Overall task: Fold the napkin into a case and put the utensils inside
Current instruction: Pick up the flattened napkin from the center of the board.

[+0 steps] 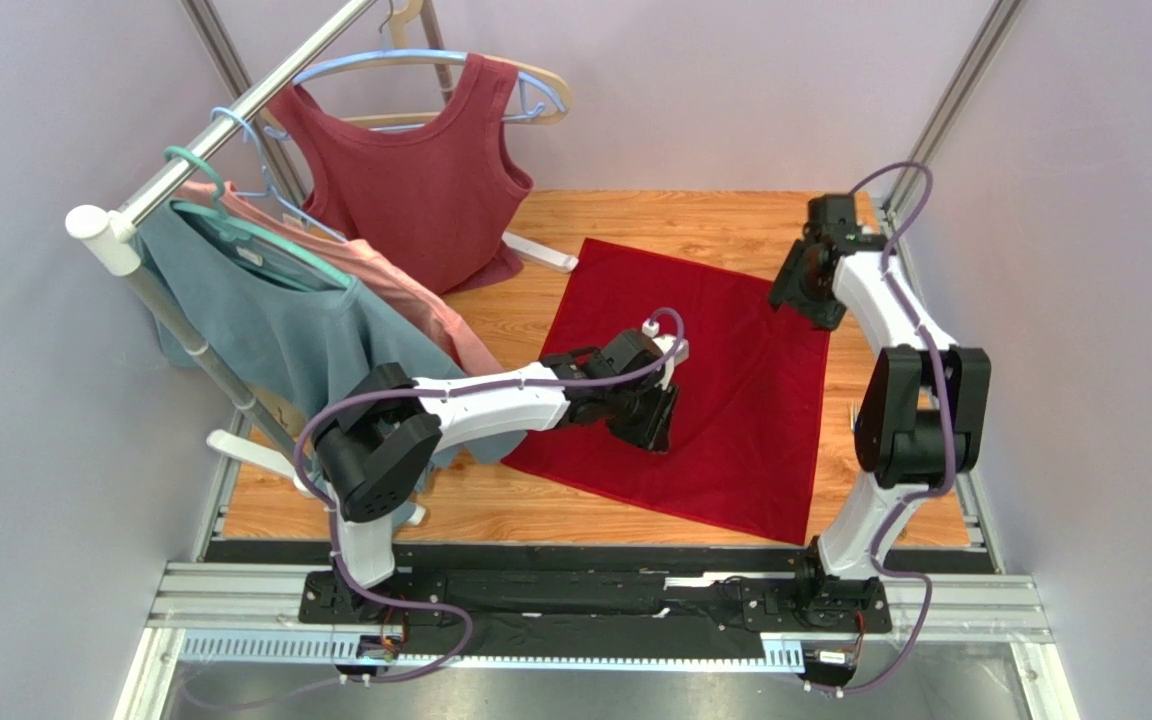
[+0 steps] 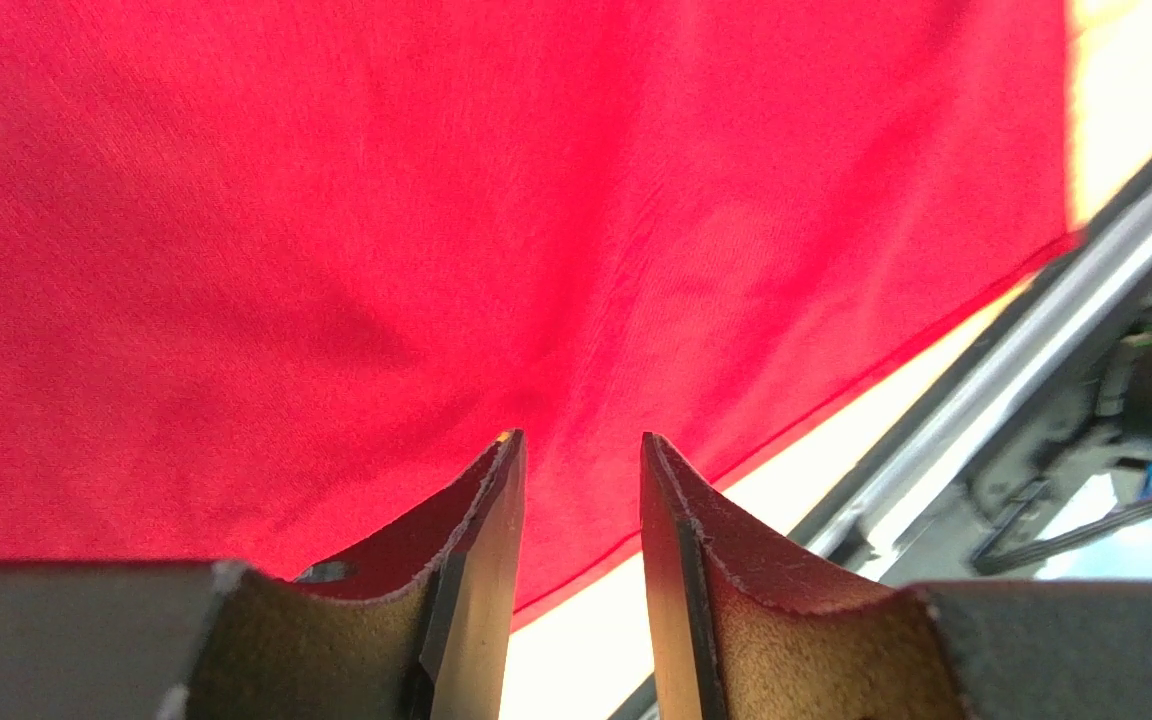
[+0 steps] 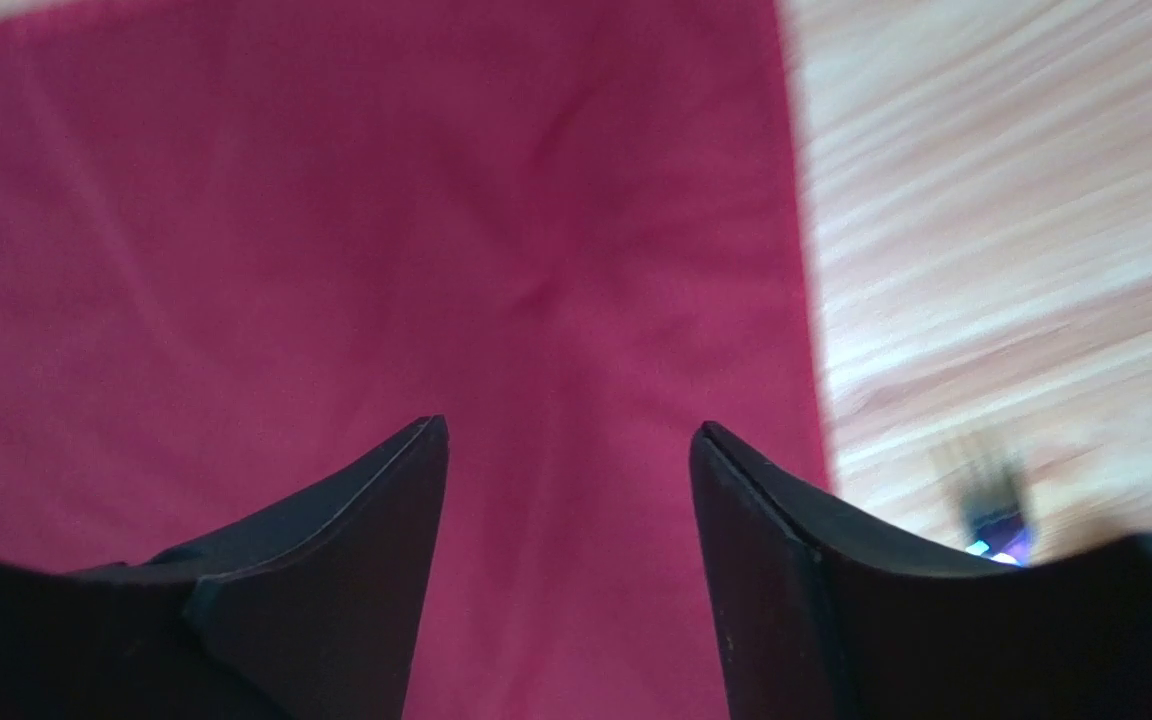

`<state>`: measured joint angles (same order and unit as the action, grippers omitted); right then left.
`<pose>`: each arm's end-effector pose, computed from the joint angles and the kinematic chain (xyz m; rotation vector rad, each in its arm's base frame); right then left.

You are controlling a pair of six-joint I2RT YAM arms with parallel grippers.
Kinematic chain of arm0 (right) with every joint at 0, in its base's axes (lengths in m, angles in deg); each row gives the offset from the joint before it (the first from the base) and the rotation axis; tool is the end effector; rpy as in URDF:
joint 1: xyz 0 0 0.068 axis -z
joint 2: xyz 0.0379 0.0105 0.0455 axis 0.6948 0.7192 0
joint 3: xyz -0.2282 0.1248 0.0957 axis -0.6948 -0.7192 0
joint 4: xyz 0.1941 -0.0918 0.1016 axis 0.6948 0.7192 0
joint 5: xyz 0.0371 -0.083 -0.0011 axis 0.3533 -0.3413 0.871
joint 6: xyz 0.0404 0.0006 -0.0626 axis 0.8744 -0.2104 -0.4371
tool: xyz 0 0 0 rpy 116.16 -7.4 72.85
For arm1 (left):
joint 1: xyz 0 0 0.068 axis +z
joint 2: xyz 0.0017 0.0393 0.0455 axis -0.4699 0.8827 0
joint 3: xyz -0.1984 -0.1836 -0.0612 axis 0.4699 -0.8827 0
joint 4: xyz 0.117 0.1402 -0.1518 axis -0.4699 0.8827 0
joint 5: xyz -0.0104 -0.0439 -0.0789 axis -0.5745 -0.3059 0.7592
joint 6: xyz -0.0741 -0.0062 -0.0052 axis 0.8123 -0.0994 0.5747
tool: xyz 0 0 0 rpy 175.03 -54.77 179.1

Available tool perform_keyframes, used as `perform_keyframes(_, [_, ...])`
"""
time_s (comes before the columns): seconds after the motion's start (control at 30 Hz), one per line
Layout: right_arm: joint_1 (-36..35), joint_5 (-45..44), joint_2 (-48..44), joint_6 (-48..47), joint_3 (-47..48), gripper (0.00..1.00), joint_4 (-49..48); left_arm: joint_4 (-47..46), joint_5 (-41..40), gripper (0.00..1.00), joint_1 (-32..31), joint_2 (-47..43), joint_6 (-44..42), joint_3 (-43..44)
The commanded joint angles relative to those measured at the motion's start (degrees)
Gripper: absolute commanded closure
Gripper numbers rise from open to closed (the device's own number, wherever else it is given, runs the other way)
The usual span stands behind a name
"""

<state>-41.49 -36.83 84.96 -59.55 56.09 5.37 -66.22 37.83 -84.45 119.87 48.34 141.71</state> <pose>0.3798 -0.0273 0.2410 0.6666 2.5731 -0.1040 0.2097 -0.3353 0.1868 0.6850 2.5601 -0.8021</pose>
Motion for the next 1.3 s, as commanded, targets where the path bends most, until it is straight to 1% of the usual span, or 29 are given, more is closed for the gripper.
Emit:
perform_keyframes(0.0, [-3.9,4.4,-3.9,3.5,-7.8,0.36,-5.9,2.3,-1.5,0.57,3.9,-2.8,0.4,4.3])
perform_keyframes(0.1, [-5.2,5.2,-2.1,3.4,-8.6,0.36,-9.0,4.4,-3.3,0.57,6.7,-0.4,-0.6,7.3])
perform_keyframes(0.23, [-5.2,5.4,4.1,4.0,-4.7,0.37,-9.2,9.2,-2.6,0.57,9.5,4.8,-1.9,14.7])
perform_keyframes(0.27, [-5.2,4.7,5.2,3.8,-2.7,0.37,-8.9,9.4,-3.3,0.57,9.8,6.0,-2.1,15.1])
perform_keyframes(0.4, [-5.2,2.8,9.7,2.7,-0.3,0.37,-8.5,9.8,-3.8,0.57,10.9,7.5,-2.8,16.5])
perform_keyframes(0.47, [-5.2,2.2,11.0,1.7,1.2,0.36,-6.4,9.9,-3.8,0.56,11.3,6.6,-3.2,16.1])
perform_keyframes(0.5, [-5.2,2.5,11.2,1.5,1.9,0.36,-5.4,10.2,-4.7,0.54,11.3,6.1,-3.4,15.8])
perform_keyframes(0.57, [-6.0,1.2,8.2,1.3,0.5,0.34,-3.2,12.0,-7.8,0.51,11.3,2.1,-3.7,13.8])
perform_keyframes(0.6, [-6.6,-0.7,5.9,1.3,-2.2,0.33,-2.2,12.5,-9.3,0.48,11.3,0.1,-3.5,12.3])
perform_keyframes(0.63, [-7.1,-2.9,1.6,2.8,-4.2,0.32,0.4,13.0,-10.2,0.45,11.3,-1.8,-2.6,9.3])
perform_keyframes(0.67, [-7.0,-3.2,-1.4,3.5,-6.6,0.31,0.9,15.3,-14.1,0.42,11.3,-5.6,-2.3,8.0])
perform_keyframes(0.7, [-7.1,-2.2,-4.1,3.8,-9.3,0.31,0.9,16.2,-15.2,0.38,11.3,-7.3,-2.4,6.5])
perform_keyframes(0.73, [-7.1,-1.0,-6.7,4.7,-15.6,0.31,0.6,16.5,-15.9,0.37,11.4,-8.9,-2.7,3.6])
perform_keyframes(0.77, [-7.3,1.7,-12.1,5.0,-18.4,0.32,0.0,16.6,-15.5,0.37,11.7,-11.9,-2.8,2.2])
perform_keyframes(0.83, [-7.8,4.8,-16.7,4.9,-26.3,0.34,-2.1,14.8,-14.1,0.4,11.9,-14.3,-2.8,-2.2])
perform_keyframes(0.87, [-7.9,6.9,-20.0,5.1,-28.5,0.35,-2.5,12.3,-12.3,0.41,12.0,-15.5,-2.7,-3.5])
perform_keyframes(0.93, [-8.2,7.5,-22.8,6.0,-32.8,0.36,-4.7,10.1,-9.2,0.44,12.0,-15.2,-2.1,-5.0])
perform_keyframes(1.0, [-8.3,7.3,-24.0,6.8,-34.3,0.36,-6.2,8.6,-7.5,0.45,12.0,-12.2,-1.1,-4.0])
perform_keyframes(1.13, [-8.4,5.9,-20.6,6.1,-33.1,0.35,-6.8,8.1,-6.0,0.45,12.1,-4.3,-0.5,2.3])
perform_keyframes(1.17, [-8.5,5.9,-19.8,6.0,-32.9,0.34,-7.5,8.6,-5.8,0.44,12.2,-2.8,-0.4,3.6])
perform_keyframes(1.2, [-8.4,5.7,-18.1,6.2,-32.8,0.34,-8.2,9.4,-5.3,0.44,12.4,-1.3,-0.3,6.8])
perform_keyframes(1.27, [-8.4,4.6,-16.6,6.2,-32.3,0.34,-9.8,10.7,-5.3,0.44,12.9,2.0,-0.3,8.9])
